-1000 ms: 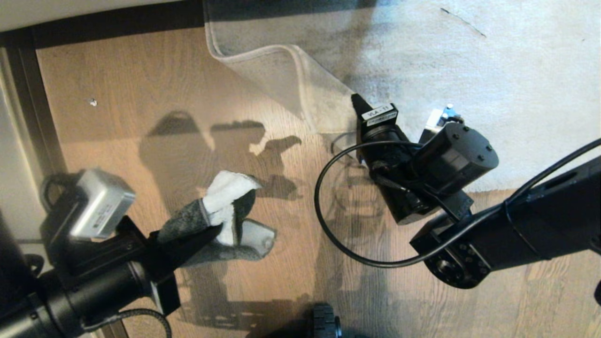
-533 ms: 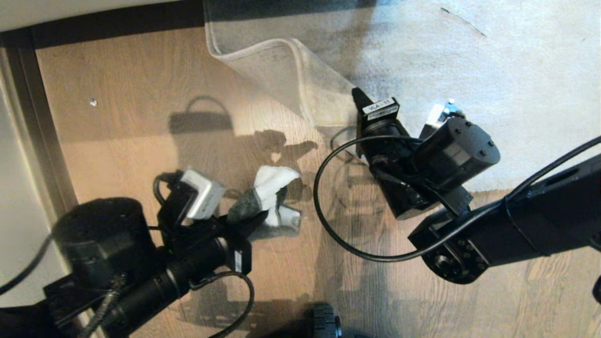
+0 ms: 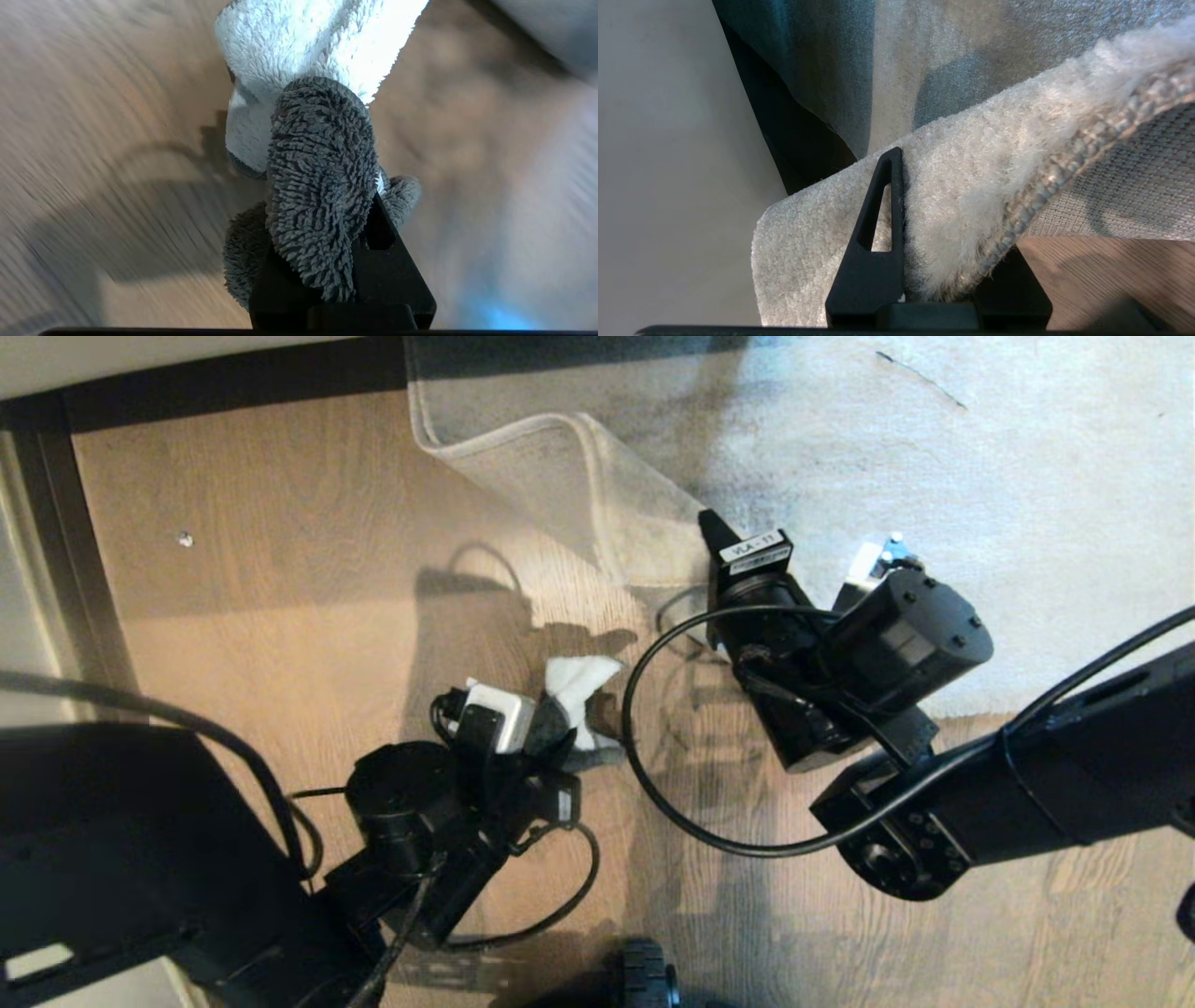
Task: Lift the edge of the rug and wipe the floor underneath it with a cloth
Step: Wipe the floor under the carpet with a rag
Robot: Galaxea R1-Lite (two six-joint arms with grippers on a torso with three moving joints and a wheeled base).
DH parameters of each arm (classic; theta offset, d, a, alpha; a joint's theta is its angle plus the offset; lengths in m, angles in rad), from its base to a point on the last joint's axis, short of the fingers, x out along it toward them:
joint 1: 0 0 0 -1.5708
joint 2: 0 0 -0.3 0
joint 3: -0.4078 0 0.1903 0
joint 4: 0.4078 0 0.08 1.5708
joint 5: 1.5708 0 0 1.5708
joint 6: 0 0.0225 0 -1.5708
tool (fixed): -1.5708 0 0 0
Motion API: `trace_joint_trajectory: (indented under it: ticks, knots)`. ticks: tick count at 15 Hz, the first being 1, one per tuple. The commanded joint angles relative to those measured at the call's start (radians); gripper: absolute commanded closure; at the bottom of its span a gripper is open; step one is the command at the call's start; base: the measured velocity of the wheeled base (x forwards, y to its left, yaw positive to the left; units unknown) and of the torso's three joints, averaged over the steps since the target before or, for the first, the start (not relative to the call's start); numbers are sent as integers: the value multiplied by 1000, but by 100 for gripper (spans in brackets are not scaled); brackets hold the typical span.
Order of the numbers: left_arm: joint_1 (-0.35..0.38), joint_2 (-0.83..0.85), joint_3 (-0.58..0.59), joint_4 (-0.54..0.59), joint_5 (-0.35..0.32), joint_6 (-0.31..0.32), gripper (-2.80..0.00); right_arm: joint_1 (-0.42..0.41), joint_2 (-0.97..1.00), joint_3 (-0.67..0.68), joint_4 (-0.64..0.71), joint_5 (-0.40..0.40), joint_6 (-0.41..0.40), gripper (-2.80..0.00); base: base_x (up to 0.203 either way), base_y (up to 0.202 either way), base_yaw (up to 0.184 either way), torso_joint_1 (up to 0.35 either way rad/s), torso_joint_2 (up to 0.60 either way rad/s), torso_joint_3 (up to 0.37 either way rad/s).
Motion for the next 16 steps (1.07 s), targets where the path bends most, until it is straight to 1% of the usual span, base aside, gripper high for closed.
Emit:
trace_joint_trajectory:
  ticks: [1, 4, 6, 7, 9, 12, 13, 15, 16]
  knots:
    - [48, 81, -110, -48, 23, -2, 0, 1, -1, 0, -36, -2, 6, 0, 0, 0, 0, 0, 0, 0]
    - [146, 110, -247, -49, 30, 3, 0, 1, 0, -1, -36, 2, 6, 0, 0, 0, 0, 0, 0, 0]
    - [222, 114, -319, -49, 26, 25, 0, 8, 0, 0, -36, 4, 6, 0, 0, 0, 0, 0, 0, 0]
    - [248, 101, -327, -48, 21, 37, 0, 11, 0, -1, -36, 4, 7, 0, 0, 0, 0, 0, 0, 0]
    - [274, 47, -328, -28, 18, 45, 0, 18, 1, 0, -36, 5, 9, 0, 0, 0, 0, 0, 0, 0]
    - [300, -56, -307, 11, 18, 56, 0, 23, 9, -1, -36, 7, 11, 0, 0, 0, 0, 0, 0, 0]
    - [300, -99, -276, 23, 19, 60, 0, 23, 9, -1, -36, 9, 12, 0, 0, 0, 0, 0, 0, 0]
    - [282, -196, -152, 43, 18, 65, 0, 24, 9, -14, -36, 8, 13, 0, 0, 0, 0, 0, 0, 0]
    - [259, -240, -84, 49, 19, 67, 0, 24, 9, -14, -36, 9, 12, 0, 0, 0, 0, 0, 0, 0]
